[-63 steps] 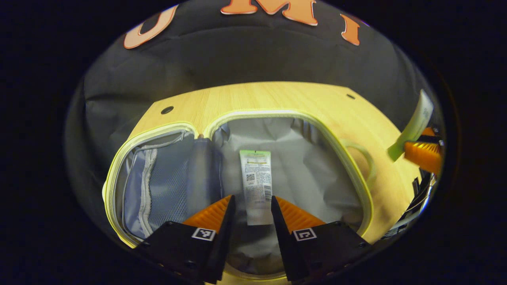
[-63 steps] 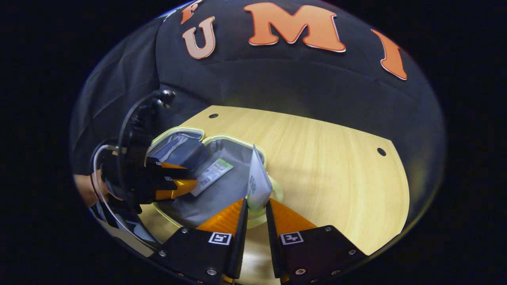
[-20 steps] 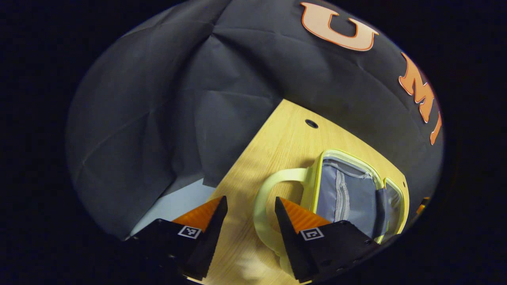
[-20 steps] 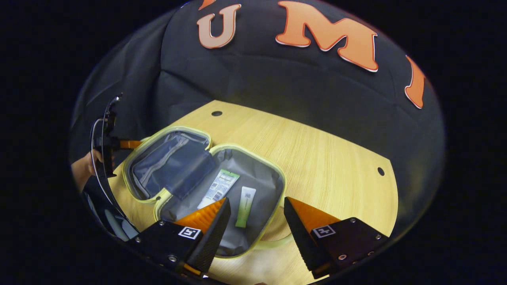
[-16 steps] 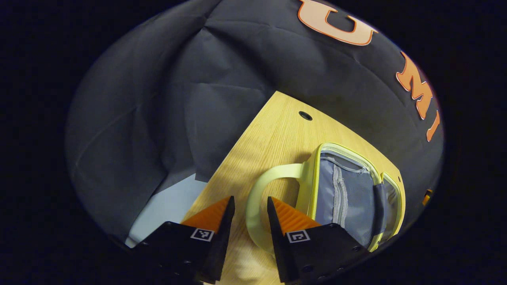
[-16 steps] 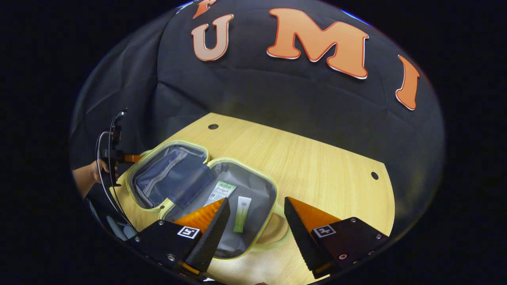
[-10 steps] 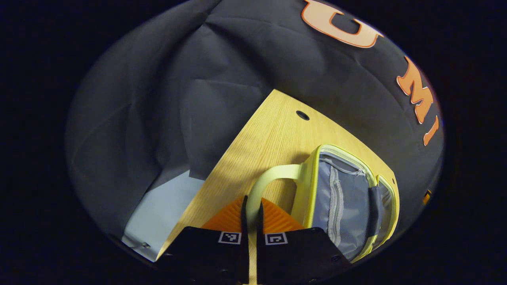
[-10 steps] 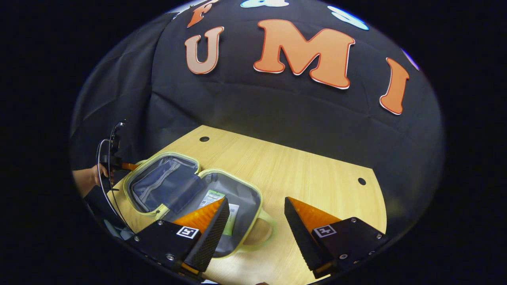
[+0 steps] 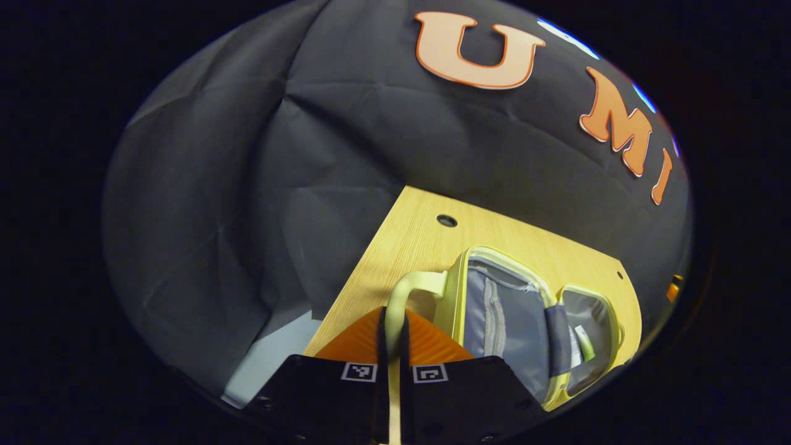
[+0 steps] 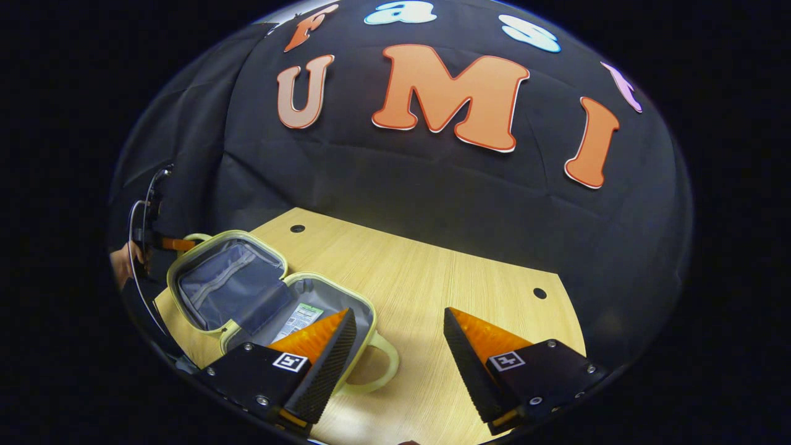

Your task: First open the suitcase, pack the skin care products into it, and then close the suitcase.

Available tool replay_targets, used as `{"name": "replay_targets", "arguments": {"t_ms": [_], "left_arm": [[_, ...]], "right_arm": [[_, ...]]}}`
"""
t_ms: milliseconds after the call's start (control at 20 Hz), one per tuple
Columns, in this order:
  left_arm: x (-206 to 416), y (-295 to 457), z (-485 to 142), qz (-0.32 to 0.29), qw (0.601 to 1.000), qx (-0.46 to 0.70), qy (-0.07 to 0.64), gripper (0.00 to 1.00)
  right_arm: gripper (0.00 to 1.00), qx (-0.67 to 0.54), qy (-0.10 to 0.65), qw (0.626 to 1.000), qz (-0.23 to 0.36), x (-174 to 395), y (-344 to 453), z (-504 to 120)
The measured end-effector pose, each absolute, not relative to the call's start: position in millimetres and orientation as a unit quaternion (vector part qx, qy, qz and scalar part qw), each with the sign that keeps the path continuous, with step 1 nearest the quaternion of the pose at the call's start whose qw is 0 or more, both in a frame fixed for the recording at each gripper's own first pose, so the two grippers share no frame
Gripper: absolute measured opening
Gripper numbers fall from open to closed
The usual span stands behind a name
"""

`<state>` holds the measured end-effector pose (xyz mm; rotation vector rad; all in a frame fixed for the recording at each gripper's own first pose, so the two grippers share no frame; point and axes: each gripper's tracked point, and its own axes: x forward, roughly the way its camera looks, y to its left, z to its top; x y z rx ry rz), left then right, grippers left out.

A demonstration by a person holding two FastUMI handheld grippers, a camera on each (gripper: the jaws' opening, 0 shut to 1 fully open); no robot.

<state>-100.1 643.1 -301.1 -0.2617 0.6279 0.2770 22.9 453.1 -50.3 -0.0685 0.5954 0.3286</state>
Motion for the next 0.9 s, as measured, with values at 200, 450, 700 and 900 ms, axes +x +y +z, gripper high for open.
{"name": "replay_targets", "arguments": {"t_ms": [200,450,700,900], "left_arm": [[-84,612,-242,0.122,0.953,-0.098,0.259,0.06],[-74,561,-183,0.123,0.963,-0.092,0.219,0.07],[-68,500,-138,0.108,0.973,-0.071,0.193,0.06],[-63,447,-119,0.095,0.977,-0.064,0.181,0.06]], "right_arm": [[0.92,-0.022,0.283,0.945,0.166,27,438,-49],[0.92,0.006,0.268,0.948,0.169,29,417,-53],[0.92,0.005,0.239,0.955,0.176,32,394,-49],[0.92,0.007,0.222,0.957,0.189,33,379,-49]]}}
